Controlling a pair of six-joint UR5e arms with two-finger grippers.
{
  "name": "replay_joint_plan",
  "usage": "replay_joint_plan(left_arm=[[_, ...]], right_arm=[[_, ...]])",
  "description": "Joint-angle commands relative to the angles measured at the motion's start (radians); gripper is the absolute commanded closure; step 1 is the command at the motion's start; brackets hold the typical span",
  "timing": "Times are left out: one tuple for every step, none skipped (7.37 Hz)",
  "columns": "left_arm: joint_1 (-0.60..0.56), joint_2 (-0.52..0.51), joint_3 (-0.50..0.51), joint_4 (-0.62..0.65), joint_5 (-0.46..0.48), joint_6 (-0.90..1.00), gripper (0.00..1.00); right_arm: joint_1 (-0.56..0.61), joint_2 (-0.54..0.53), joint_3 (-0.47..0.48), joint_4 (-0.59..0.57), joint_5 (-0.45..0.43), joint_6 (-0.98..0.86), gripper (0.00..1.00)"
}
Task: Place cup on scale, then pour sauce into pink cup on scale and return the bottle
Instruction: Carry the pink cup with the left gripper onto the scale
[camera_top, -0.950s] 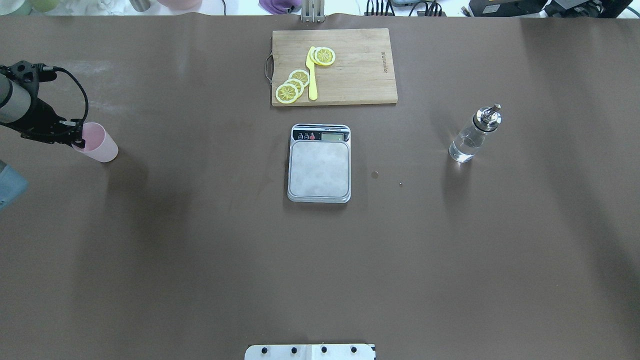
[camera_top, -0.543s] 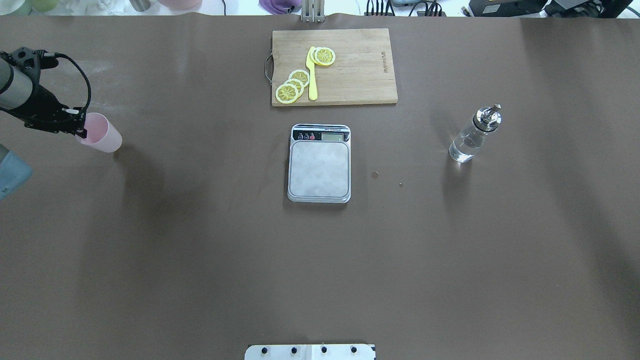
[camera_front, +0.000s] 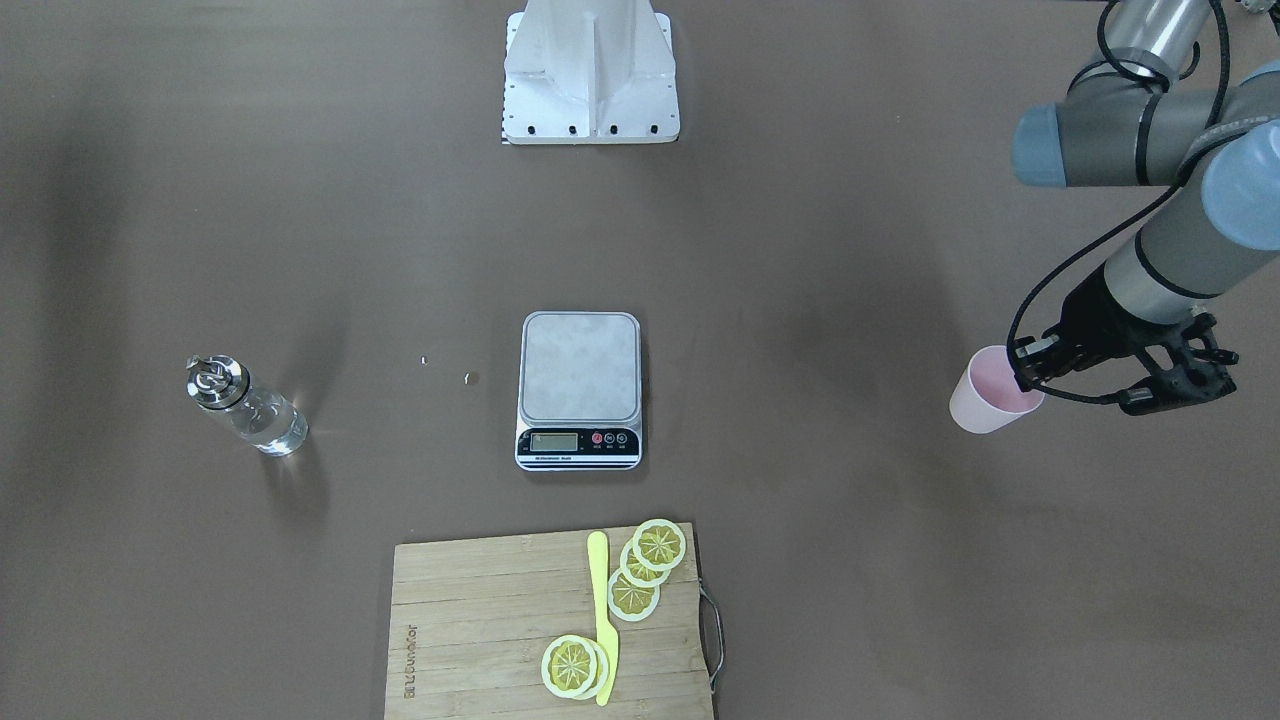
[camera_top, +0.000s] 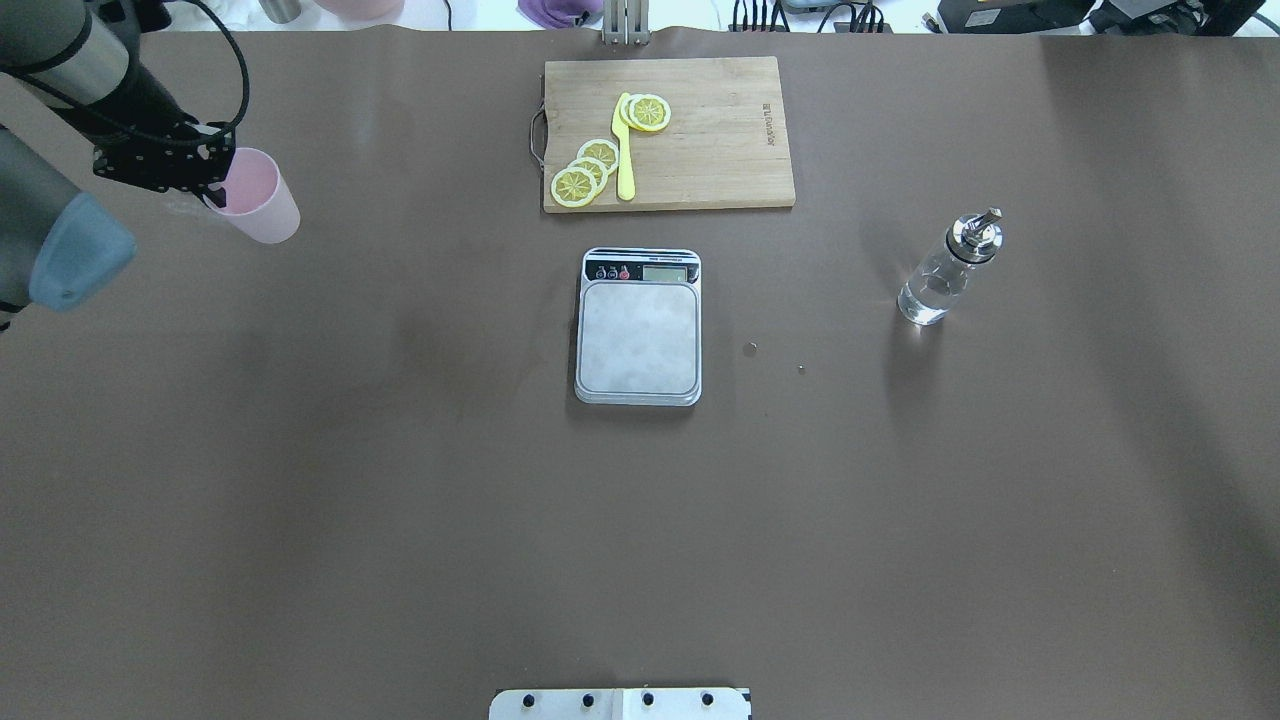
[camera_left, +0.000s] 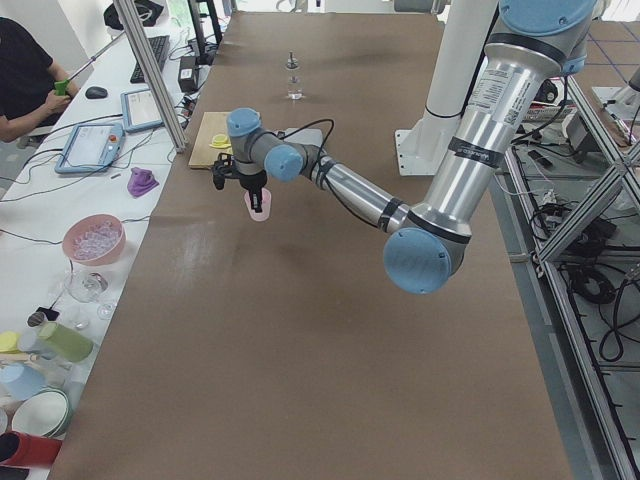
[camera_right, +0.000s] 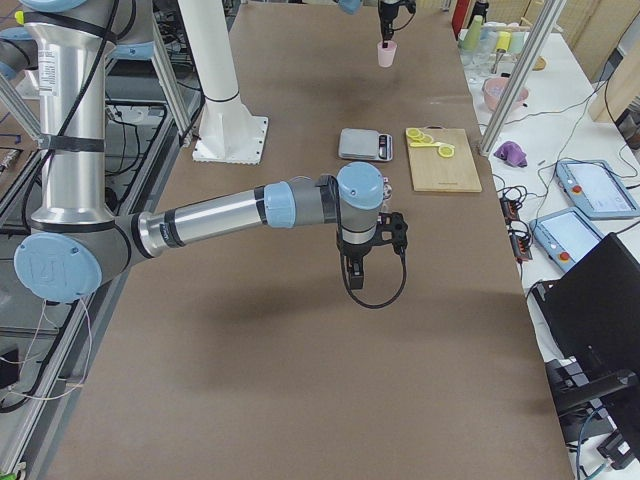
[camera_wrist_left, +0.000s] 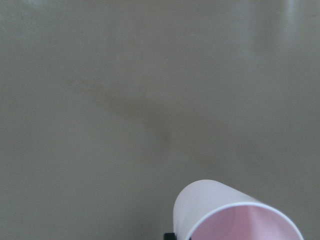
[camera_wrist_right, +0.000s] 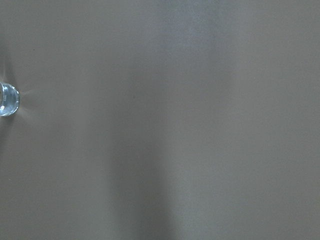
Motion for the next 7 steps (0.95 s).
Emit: replay_joint_plan(left_arm=[[0.112, -0.113, -0.007, 0.03, 0.001, -0.236, 1.0], [0.149, -0.147, -0.005, 0.029, 0.001, -0.316, 1.0], [0.184, -0.178, -0.005, 0.029, 0.0, -0.39, 1.0], [0.233, -0.216, -0.001, 0.027, 0.007, -0.484, 1.0], [0.249, -0.253, 0.004, -0.005, 0.007, -0.558, 1.0], [0.269, -0.261, 0.019, -0.032, 0.011, -0.6, 1.0], [0.31, -0.326, 0.068, -0.042, 0.088, -0.641, 1.0]], right_arm=[[-0.002, 0.007, 0.004, 0.006, 0.0, 0.029, 0.0], [-0.009, 0.008, 0.013, 0.006, 0.006, 0.036, 0.0], [-0.014, 0.005, 0.024, 0.006, 0.011, 0.059, 0.0], [-0.017, 0.002, 0.033, 0.006, 0.016, 0.064, 0.0], [-0.017, -0.001, 0.032, 0.004, 0.016, 0.063, 0.0], [-0.017, 0.001, 0.032, 0.006, 0.014, 0.063, 0.0], [-0.023, 0.005, 0.033, 0.006, 0.014, 0.064, 0.0]])
